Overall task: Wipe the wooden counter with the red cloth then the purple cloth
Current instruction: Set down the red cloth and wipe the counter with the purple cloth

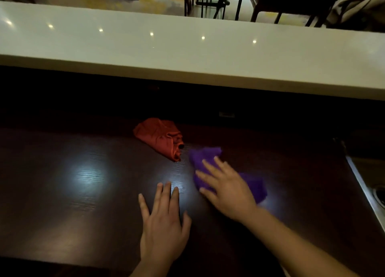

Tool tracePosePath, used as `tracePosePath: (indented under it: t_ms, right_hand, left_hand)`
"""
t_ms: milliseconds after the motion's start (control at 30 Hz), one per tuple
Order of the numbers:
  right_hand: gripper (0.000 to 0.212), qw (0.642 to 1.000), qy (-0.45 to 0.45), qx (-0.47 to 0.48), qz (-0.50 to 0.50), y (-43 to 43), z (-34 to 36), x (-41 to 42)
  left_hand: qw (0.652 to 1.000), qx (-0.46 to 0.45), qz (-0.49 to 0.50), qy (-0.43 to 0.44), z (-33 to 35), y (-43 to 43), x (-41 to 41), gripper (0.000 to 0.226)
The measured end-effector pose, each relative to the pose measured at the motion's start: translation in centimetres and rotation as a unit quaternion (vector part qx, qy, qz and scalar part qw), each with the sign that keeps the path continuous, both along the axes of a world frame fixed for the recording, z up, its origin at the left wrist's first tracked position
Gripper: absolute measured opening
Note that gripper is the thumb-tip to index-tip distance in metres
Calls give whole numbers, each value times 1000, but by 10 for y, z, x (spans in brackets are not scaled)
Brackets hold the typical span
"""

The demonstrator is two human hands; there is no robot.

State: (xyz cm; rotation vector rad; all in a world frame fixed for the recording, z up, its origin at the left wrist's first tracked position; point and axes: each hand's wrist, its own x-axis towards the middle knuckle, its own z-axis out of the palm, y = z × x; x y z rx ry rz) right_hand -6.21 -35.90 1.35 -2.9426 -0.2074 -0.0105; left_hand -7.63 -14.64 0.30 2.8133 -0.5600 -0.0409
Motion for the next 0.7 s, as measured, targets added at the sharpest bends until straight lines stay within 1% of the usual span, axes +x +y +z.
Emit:
tracePosePath:
  t_ms: [33, 67, 100, 133, 167, 200, 267, 300, 333, 400, 467, 533, 600, 633, 667, 700]
  right_hand:
    - [51, 999, 8, 2, 37, 2, -1, -31]
    - [52, 998, 20, 3, 53, -3, 0, -59]
    - [53, 999, 21, -2, 47, -14, 0, -79]
    - [54, 1000, 6, -10, 14, -28, 0, -92]
    - [54, 999, -8, -12, -49, -42, 1, -96]
    - [54, 991, -20, -5, -134, -52, 2, -94]
    - [53, 954, -7, 2, -299, -56, 3, -77]
    - [55, 940, 8, -5, -341, -47, 2, -66]
    - [57, 937, 16, -12, -349, -34, 1, -57]
    - [57, 956, 13, -18, -294, 5, 0, -41]
    - [54, 980, -5, -18, -198, 54, -1, -30]
    - [55, 994, -18, -7, -106, 91, -2, -26]
    - [56, 999, 1, -5, -45, 97, 1, -22]
    - [56, 999, -9, -10, -46, 86, -1, -15]
    - [54, 997, -9, -11, -75, 72, -1, -7]
    - [54, 991, -2, -8, -135, 60, 0, 2]
  left_hand:
    - [1000, -5, 2, 0, 0, 0, 0, 66]
    - [1000, -10, 3, 2, 1, 1, 0, 64]
    - [1000, -16, 3, 6, 3, 0, -1, 63]
    - [1000, -20, 4, 10, 6, 0, -2, 60]
    - [1000, -24, 5, 14, 8, 0, -2, 58]
    - [999, -29, 6, 18, 10, 1, -3, 56]
    - [998, -61, 4, 32, 13, 6, -2, 54]
    - [997, -72, -4, 40, 15, 10, 0, 55]
    - [996, -66, -21, 48, 16, 16, 2, 56]
    - [996, -29, -74, 51, 16, 36, 8, 60]
    - [992, 21, -119, 33, 14, 63, 15, 59]
    - [990, 68, -117, 24, 13, 91, 21, 54]
    - [992, 89, -92, 20, 10, 115, 26, 52]
    - [991, 99, -89, 20, 8, 122, 28, 52]
    - [990, 104, -88, 20, 6, 127, 28, 52]
    - [992, 102, -78, 19, 5, 130, 28, 53]
